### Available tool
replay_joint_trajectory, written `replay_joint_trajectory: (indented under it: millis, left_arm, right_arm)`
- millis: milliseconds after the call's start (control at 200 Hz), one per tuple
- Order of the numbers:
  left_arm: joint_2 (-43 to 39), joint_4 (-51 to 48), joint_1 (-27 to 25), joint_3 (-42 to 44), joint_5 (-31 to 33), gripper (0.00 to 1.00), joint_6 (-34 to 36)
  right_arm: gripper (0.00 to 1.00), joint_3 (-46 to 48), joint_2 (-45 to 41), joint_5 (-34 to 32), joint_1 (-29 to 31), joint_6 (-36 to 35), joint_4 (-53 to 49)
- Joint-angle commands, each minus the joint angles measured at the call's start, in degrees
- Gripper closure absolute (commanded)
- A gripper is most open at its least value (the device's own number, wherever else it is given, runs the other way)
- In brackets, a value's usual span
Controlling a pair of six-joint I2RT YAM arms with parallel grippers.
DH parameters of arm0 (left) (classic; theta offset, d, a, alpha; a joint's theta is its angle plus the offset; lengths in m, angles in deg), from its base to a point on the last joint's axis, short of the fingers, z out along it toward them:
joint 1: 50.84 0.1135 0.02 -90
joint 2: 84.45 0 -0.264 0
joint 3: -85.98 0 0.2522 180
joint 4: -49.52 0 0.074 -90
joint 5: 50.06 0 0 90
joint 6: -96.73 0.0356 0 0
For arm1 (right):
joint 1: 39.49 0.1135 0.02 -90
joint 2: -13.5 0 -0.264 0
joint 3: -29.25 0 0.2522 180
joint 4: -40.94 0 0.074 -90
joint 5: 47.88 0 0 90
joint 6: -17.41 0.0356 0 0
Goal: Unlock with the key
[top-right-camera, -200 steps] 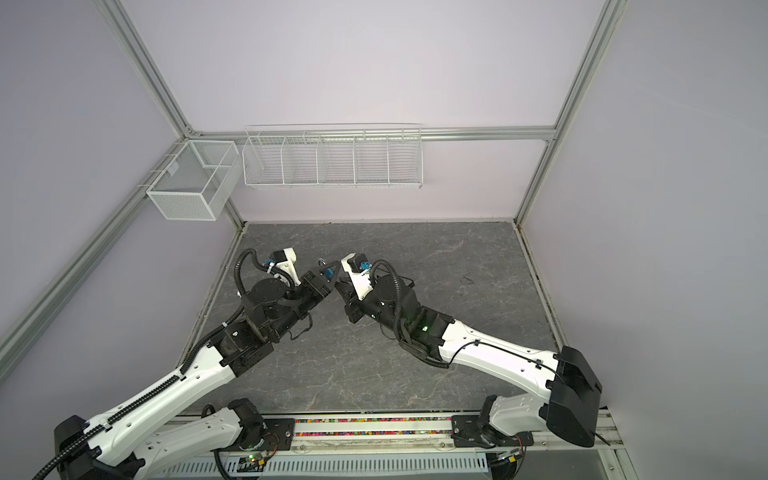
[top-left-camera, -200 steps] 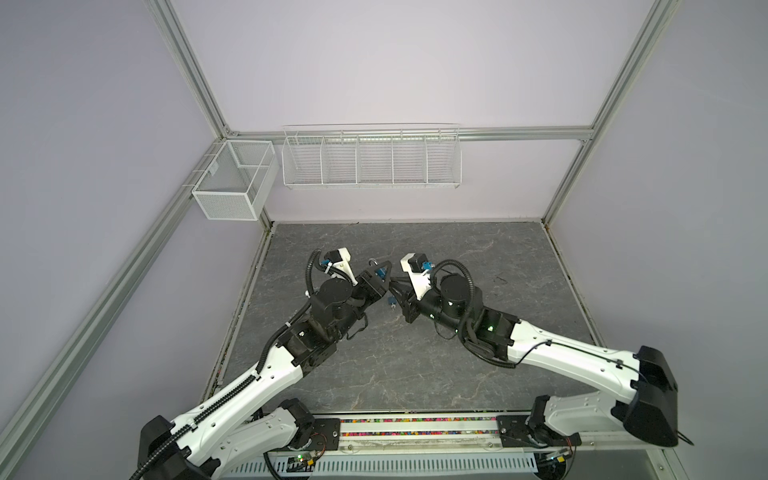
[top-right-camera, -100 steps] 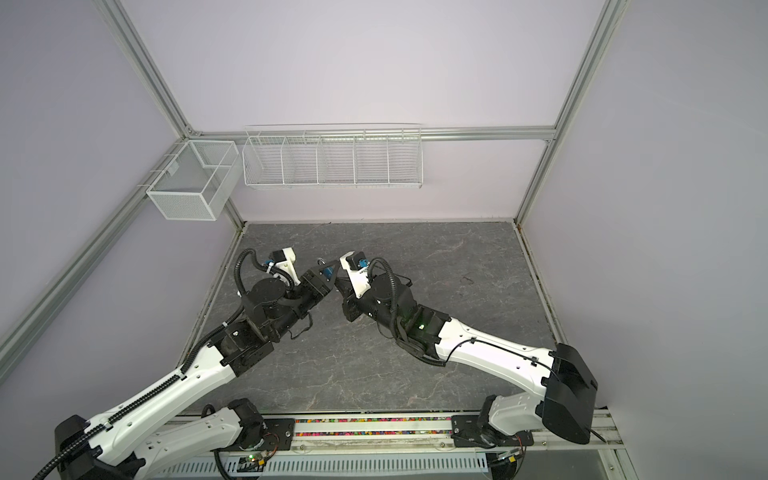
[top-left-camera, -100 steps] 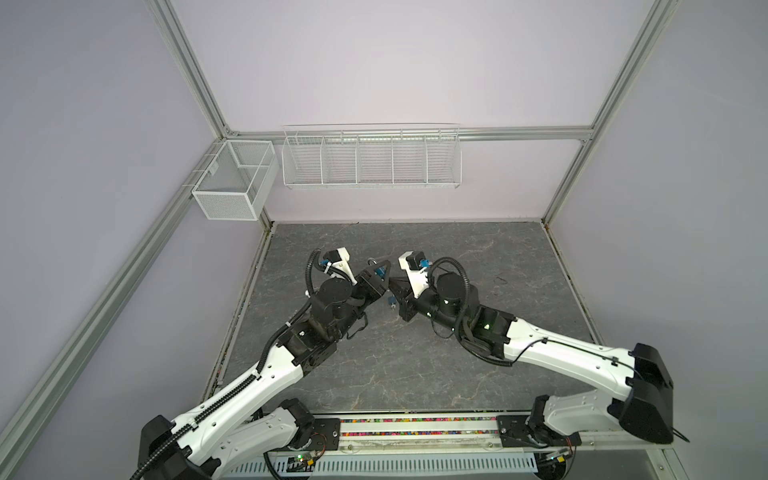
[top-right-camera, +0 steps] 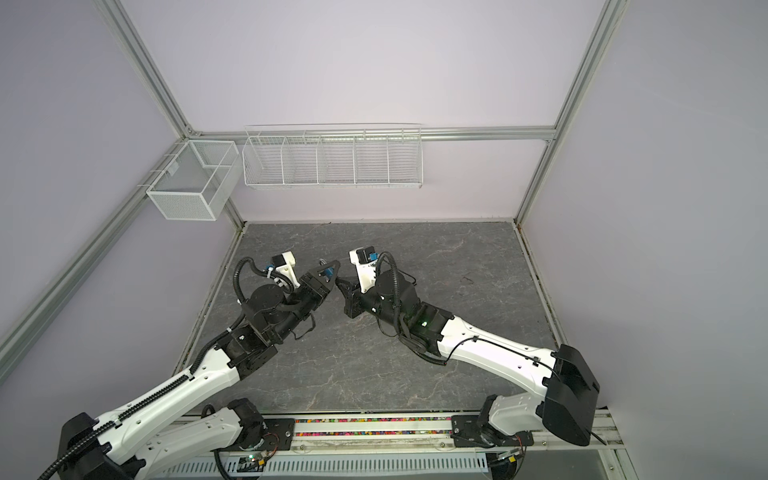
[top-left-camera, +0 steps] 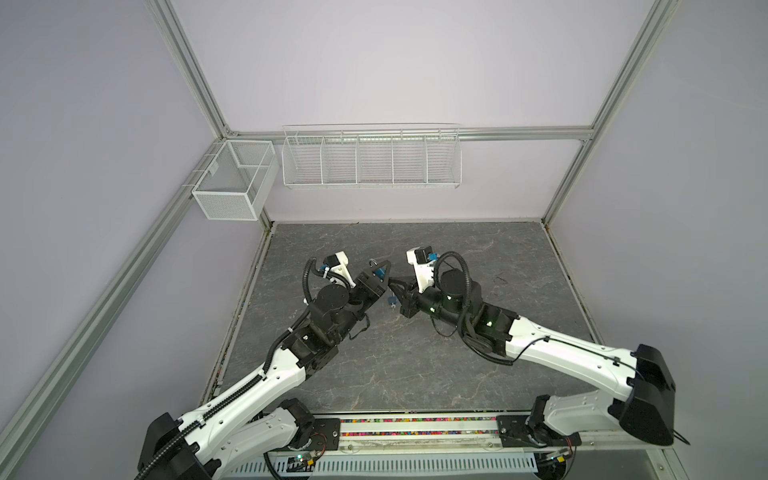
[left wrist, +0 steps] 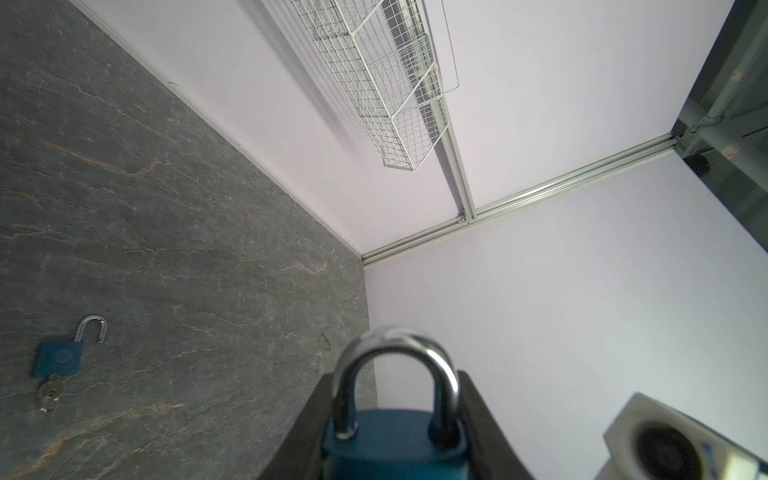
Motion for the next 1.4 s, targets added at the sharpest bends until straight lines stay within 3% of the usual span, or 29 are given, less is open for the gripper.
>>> replay_joint_trajectory:
  millis: [0, 595, 785, 830, 955, 1035, 1130, 1255, 1399]
  left_arm:
    - [-0.1, 10.3, -0.8, -0.2, -6.9, 1.00, -4.6]
    - [4.3, 21.0, -0.9, 0.1, -10.4, 1.00, -7.6]
    - [3.4, 13.6, -0.7, -1.9, -7.5, 1.00, -2.9]
    - [2.8, 9.9, -0.7, -3.0, -6.6, 1.00, -0.1]
    - [0.7, -0.9, -0.3, -5.4, -3.4, 1.00, 11.5]
    - [-1.2, -7.0, 0.5, -6.5, -1.9, 1.00, 19.2]
    - [-3.1, -9.5, 0.6, -6.7, -1.8, 1.00, 31.4]
    - [-3.4, -10.5, 0.6, -5.9, -3.5, 1.00, 46.6]
    - [-2.3, -7.8, 0.6, -3.3, -5.1, 1.00, 58.5]
  right_arm:
    - [0.94, 1.7, -1.5, 3.7, -1.1, 9.9, 5.1]
    - [0.94, 3.9, -3.0, 9.5, -3.0, 25.8, 13.0]
    - [0.94, 2.6, -5.1, 5.8, -2.9, 19.0, 6.4]
    - [0.92, 2.0, -5.3, 4.6, -3.0, 16.5, 3.9]
    - [0.65, 1.2, -7.7, 0.2, -2.9, 10.3, -2.8]
    - [0.57, -0.5, -9.2, -1.9, -3.0, 5.8, -8.7]
    - [0.46, -3.5, -9.8, -3.5, -3.6, 1.2, -17.1]
    - [0.36, -10.8, -6.7, 0.4, -4.9, -5.5, -29.7]
    - [0.29, -19.7, -1.4, 1.9, -4.9, -10.6, -41.4]
